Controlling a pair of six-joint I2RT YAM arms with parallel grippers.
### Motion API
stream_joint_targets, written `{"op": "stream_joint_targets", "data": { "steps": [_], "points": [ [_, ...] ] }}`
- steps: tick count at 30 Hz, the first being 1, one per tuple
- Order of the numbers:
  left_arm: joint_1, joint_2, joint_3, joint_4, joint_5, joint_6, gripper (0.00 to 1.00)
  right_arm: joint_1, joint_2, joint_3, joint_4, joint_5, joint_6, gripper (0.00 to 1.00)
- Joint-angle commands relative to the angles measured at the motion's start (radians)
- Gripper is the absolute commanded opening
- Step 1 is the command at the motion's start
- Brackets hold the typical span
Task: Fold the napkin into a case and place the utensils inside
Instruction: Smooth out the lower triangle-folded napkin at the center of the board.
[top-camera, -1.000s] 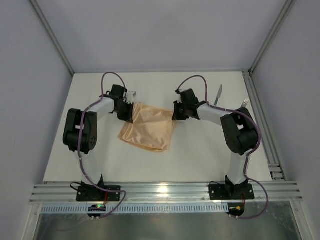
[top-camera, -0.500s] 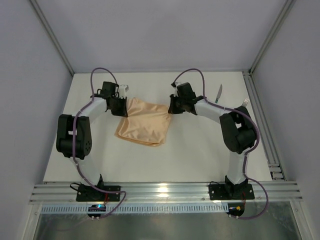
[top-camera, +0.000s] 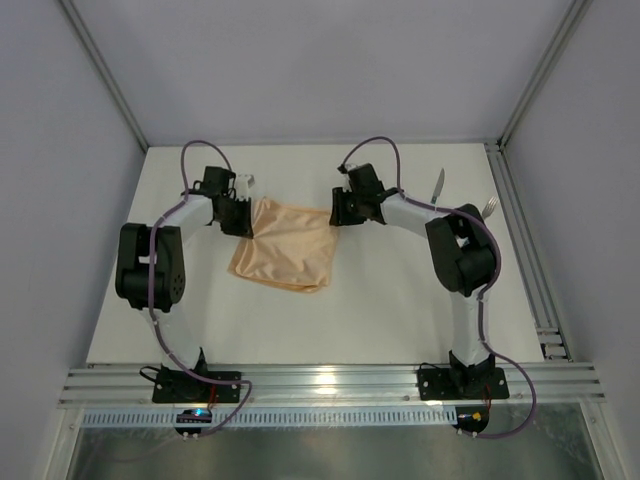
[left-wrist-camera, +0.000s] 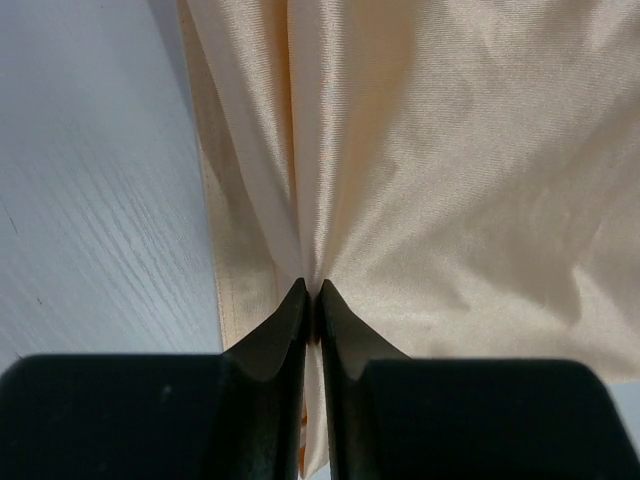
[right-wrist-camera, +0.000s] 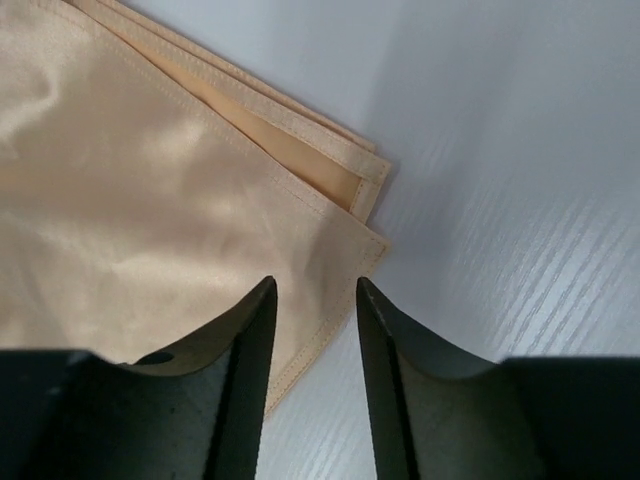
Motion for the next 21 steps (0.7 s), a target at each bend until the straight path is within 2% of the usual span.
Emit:
{"op": "stream_joint_targets", "data": {
  "steps": [1,3,6,10,11,14,17,21],
  "points": [
    [0.007,0.005,0.005,0.022,0.000,-0.004,0.11,0.008,-0.142,-0.069,0.015,0.068,-0.011,0.46],
    [0.007,0.005,0.002,0.020,0.000,-0.005,0.11,0.019,-0.216,-0.130,0.015,0.133,-0.025,0.58],
    [0.010,-0.001,0.002,0.014,-0.002,-0.005,0.12,0.056,-0.349,-0.312,0.056,0.134,-0.011,0.62],
    [0.015,-0.007,-0.004,0.010,0.001,-0.008,0.19,0.145,-0.446,-0.465,0.100,0.125,0.064,0.62],
    [0.018,-0.009,-0.008,0.008,0.012,-0.007,0.27,0.189,-0.478,-0.498,0.145,0.120,0.085,0.61],
    [0.020,-0.027,-0.024,-0.020,0.029,0.002,0.39,0.255,-0.505,-0.581,0.233,0.114,0.170,0.58],
    [0.024,-0.062,-0.048,-0.069,0.037,0.022,0.44,0.277,-0.508,-0.621,0.297,0.105,0.220,0.57],
    [0.035,-0.099,-0.065,-0.154,0.072,0.083,0.45,0.278,-0.480,-0.633,0.304,0.103,0.237,0.57]
  ]
}}
